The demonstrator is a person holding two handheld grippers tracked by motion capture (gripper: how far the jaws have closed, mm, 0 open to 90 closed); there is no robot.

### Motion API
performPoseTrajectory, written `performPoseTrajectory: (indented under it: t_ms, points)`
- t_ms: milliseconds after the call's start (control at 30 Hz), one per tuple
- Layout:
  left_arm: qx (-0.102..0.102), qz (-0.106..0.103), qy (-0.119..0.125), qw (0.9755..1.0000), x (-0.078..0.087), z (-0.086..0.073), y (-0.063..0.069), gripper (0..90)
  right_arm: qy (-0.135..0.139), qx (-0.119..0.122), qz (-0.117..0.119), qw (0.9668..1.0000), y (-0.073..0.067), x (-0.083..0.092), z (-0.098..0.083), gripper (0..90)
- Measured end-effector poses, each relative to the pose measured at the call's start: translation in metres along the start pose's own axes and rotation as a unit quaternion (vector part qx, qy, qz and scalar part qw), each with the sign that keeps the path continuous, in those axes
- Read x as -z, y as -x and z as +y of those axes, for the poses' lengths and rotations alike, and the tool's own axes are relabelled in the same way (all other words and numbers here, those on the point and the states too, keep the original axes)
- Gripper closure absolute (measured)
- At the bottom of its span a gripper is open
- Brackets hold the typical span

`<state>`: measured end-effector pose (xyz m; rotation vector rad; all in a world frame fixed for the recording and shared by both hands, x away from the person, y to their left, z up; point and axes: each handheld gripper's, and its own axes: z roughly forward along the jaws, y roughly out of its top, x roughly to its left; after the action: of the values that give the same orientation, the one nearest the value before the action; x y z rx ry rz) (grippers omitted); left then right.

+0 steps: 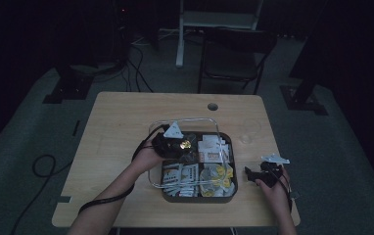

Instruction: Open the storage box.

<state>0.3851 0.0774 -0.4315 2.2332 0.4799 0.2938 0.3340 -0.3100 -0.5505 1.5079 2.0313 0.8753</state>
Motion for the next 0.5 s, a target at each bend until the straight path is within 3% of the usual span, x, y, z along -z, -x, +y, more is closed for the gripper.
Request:
performPoseTrajectory:
  t_ms: [500]
  points:
    - [0.040,0.038,0.007,0.9985,0.023,-0.023,-0.026,59.7,0.000,0.000,0.000,1.0000,0.000,0.000,0.000,11.4]
